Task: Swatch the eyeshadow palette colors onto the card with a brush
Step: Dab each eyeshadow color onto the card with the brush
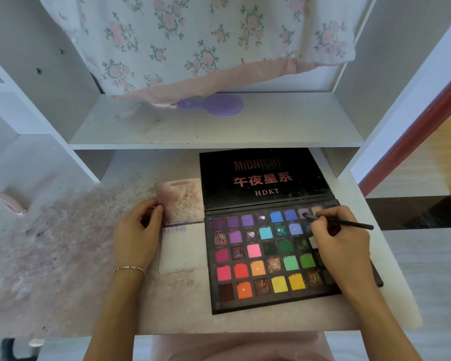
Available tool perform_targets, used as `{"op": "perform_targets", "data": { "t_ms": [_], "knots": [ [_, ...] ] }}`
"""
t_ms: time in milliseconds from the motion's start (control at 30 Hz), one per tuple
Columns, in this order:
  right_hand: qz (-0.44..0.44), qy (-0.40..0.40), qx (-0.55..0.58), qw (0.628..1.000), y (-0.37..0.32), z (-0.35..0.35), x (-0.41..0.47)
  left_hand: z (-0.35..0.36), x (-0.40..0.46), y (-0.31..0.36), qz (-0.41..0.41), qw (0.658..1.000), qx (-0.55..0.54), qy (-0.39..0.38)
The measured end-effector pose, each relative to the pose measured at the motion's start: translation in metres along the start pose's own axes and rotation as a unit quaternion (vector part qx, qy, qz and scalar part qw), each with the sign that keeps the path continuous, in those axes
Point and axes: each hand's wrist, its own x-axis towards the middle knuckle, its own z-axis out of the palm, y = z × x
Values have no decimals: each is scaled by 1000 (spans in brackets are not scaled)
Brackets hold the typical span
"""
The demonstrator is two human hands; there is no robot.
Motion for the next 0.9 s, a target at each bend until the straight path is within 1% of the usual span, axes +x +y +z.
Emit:
{"op": "perform_targets", "data": {
  "t_ms": [67,200,300,400,533,633,767,900],
  "knots": [
    [-7,5,9,1000,-1,0,0,0,0,1,1,1000,4,1],
    [0,-15,15,1000,0,0,1,-1,0,1,-3,1000,11,-4],
    [-3,-9,16,1000,-1,-1,0,-1,-1,1,-5,1000,13,-6],
    [-8,-23,53,998,-8,0,-3,-1,0,2,-4,1000,17,-6],
    [-28,-67,58,996,-20,10,-7,-1,0,2,-1,1000,17,-5],
    [-33,-109,87,990,-31,22,-12,-1,-1,2,-3,1000,12,-7],
    [-49,-175,125,975,-45,43,-18,-2,-1,2,-6,1000,6,-14],
    [-63,-240,129,960,-58,66,-20,-2,-1,2,-11,1000,-3,-16]
  ]
}}
